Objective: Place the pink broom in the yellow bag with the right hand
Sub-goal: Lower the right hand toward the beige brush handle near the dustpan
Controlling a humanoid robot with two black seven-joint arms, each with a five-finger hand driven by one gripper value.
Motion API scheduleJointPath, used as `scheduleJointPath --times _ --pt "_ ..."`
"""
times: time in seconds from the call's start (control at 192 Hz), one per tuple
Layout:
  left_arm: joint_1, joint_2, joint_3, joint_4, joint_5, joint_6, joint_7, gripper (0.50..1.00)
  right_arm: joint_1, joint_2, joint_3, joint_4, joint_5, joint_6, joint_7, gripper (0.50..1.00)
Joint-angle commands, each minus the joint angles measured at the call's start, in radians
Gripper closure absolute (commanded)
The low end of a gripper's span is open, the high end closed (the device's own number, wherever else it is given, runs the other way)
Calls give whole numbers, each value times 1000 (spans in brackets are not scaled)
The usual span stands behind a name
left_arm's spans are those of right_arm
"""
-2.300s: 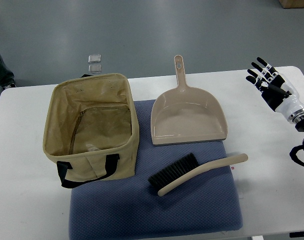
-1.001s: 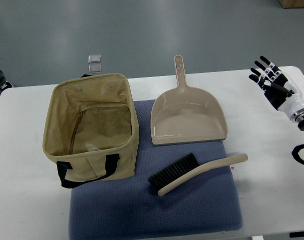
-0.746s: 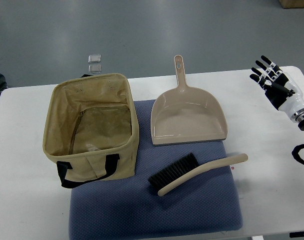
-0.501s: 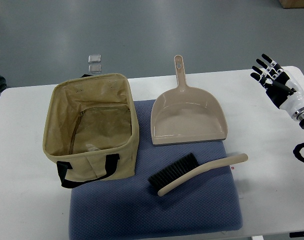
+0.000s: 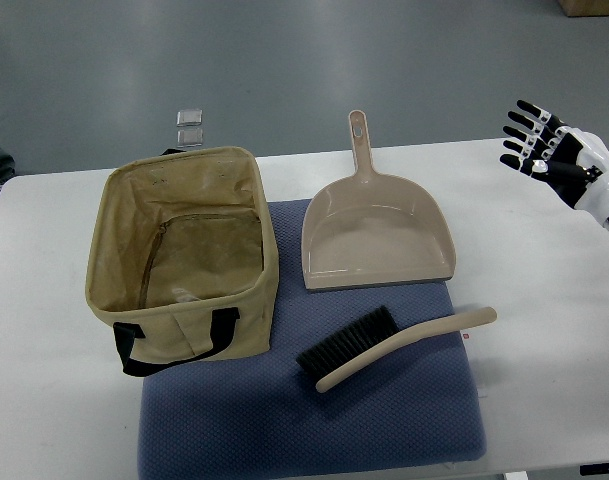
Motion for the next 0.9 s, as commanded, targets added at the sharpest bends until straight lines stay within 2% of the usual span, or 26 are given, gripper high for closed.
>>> scheduleJointPath --times 0.0,0.256,0.422,0.678,0.897 --pt "0 0 1 0 0 0 0 500 5 -47 -60 52 -8 -3 11 564" --pt "0 0 -1 0 0 0 0 500 7 -147 -168 205 -50 -21 14 564" --pt "0 0 1 0 0 0 0 500 8 -208 -260 349 -186 -126 26 566" --pt "0 0 -1 0 1 0 0 500 47 -326 -429 576 -441 -245 68 566" --pt "0 0 1 0 0 0 0 500 60 -406 -524 693 -653 -319 72 568"
